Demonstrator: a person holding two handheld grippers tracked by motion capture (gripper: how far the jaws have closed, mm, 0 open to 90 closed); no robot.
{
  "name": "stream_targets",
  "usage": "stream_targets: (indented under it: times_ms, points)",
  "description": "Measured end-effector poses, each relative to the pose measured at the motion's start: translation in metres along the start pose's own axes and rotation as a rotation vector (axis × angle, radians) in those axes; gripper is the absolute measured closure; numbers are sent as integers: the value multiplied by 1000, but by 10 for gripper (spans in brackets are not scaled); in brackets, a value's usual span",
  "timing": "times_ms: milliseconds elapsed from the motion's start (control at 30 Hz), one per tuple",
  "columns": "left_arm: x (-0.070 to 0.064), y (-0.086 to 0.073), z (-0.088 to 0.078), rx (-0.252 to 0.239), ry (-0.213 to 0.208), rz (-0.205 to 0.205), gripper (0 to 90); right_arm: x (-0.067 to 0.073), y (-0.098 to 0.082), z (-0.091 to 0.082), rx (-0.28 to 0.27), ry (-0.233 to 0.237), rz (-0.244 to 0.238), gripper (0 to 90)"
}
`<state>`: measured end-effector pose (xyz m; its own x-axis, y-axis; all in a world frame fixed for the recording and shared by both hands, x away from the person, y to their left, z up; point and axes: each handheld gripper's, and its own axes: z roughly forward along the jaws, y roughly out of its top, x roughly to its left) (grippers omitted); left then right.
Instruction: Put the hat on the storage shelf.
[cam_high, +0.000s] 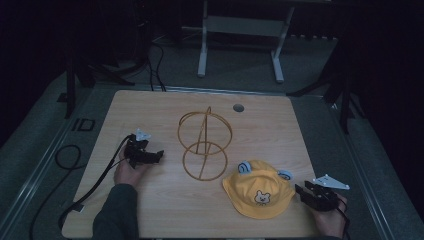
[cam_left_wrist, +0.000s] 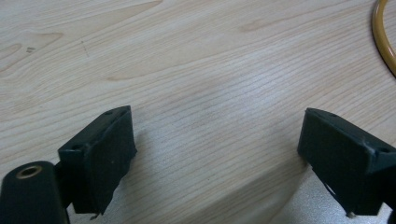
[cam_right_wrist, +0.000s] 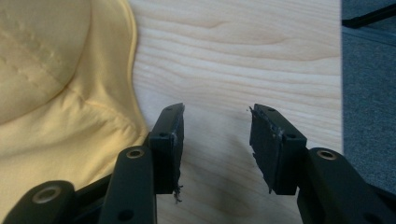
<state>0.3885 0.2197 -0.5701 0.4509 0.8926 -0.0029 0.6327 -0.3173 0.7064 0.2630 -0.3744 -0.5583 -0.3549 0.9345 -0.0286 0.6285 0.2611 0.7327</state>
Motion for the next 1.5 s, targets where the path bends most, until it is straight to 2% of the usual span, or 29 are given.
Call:
stream_targets:
  times_ms: [167,200,500,767,900,1300,1500]
  points:
    - [0,0,0,-1,0,1,118,4,2,5,16,35,-13,560]
    - [0,0,0,-1,0,1,118,4,2,5,17,43,-3,559]
    - [0,0,0,-1,1,1,120,0,1,5,16,73,-23,557]
    - [-1,-1,-1,-4,0,2,130,-4,3,-2,74,121,-74,552]
    - [-1,-1,-1,-4,0,2,133,-3,6,-9,95,122,-114,536]
    - [-1,-1,-1,-5,1,2,136,5,27,-36,64,159,-173,531]
    - [-1,-1,-1,-5,0,3,137,9,35,-46,75,173,-221,521]
